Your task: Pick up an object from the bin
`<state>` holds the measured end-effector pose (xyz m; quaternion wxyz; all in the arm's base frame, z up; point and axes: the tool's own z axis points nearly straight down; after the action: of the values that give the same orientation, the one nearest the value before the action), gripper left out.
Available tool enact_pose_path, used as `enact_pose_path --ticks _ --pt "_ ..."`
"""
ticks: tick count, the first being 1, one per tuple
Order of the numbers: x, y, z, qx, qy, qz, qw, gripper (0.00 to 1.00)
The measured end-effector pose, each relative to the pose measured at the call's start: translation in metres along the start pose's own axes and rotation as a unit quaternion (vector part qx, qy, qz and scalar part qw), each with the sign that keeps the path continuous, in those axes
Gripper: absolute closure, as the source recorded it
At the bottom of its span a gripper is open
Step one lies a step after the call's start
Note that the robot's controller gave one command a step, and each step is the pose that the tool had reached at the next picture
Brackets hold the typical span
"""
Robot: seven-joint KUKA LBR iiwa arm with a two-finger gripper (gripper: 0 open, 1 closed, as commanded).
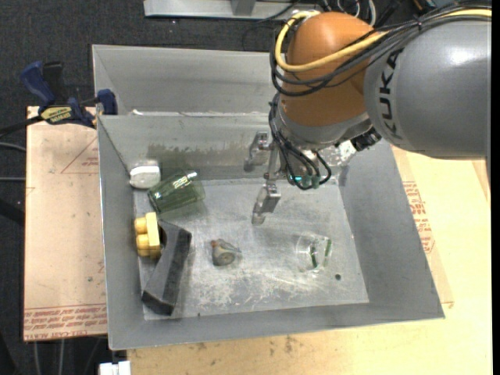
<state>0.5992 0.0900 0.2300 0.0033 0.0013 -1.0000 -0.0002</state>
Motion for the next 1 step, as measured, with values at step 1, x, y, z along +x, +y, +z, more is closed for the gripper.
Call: enact_pose_path --ticks 1 --pt "-0.0015 -0.0004 -0.0047 0.000 -0.0040 0.001 1.0000 0.00"
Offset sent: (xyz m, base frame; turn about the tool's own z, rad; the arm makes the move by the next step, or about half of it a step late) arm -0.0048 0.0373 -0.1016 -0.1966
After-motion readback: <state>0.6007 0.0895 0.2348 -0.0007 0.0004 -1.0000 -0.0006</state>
